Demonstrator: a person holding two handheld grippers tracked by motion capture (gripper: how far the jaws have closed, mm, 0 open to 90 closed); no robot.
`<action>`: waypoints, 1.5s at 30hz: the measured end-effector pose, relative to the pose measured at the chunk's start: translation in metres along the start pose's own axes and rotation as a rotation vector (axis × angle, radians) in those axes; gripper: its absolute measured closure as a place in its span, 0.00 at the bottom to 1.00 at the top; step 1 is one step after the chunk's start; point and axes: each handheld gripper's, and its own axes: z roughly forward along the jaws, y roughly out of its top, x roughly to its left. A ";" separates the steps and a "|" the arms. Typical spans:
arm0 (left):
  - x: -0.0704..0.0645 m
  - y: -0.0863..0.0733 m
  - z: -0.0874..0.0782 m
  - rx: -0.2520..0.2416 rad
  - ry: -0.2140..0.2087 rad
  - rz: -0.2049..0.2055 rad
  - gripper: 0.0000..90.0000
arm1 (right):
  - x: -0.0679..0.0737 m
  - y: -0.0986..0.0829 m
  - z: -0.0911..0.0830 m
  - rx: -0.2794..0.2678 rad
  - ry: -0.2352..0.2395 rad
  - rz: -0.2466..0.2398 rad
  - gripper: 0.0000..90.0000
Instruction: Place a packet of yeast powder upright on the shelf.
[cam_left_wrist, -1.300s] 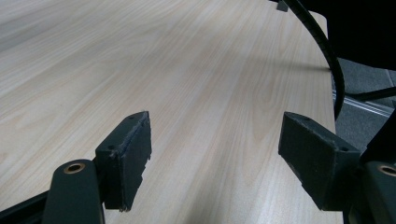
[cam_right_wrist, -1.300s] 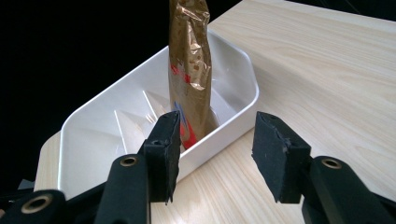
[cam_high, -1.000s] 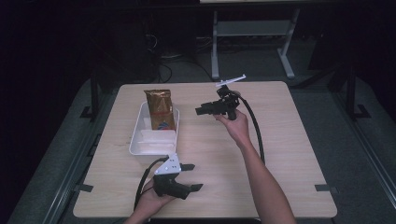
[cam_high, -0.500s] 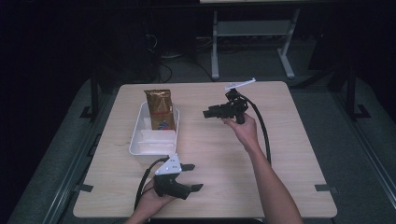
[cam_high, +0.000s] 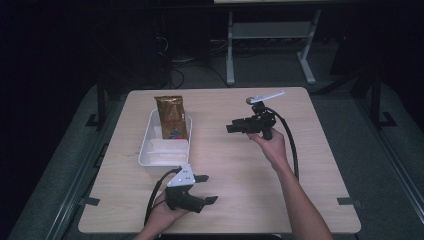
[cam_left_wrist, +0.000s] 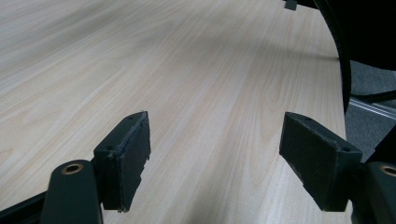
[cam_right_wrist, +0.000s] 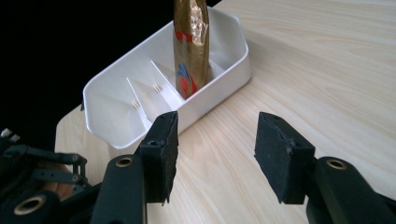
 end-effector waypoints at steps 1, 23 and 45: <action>0.000 0.000 0.001 0.002 -0.001 0.001 0.26 | 0.000 -0.002 -0.001 0.000 -0.001 0.000 0.54; 0.000 0.000 -0.002 0.001 0.013 0.000 0.23 | 0.000 -0.041 -0.029 0.022 -0.021 0.024 0.49; 0.000 -0.001 -0.001 -0.002 0.012 -0.011 0.23 | 0.010 -0.073 -0.060 0.017 -0.030 0.018 0.47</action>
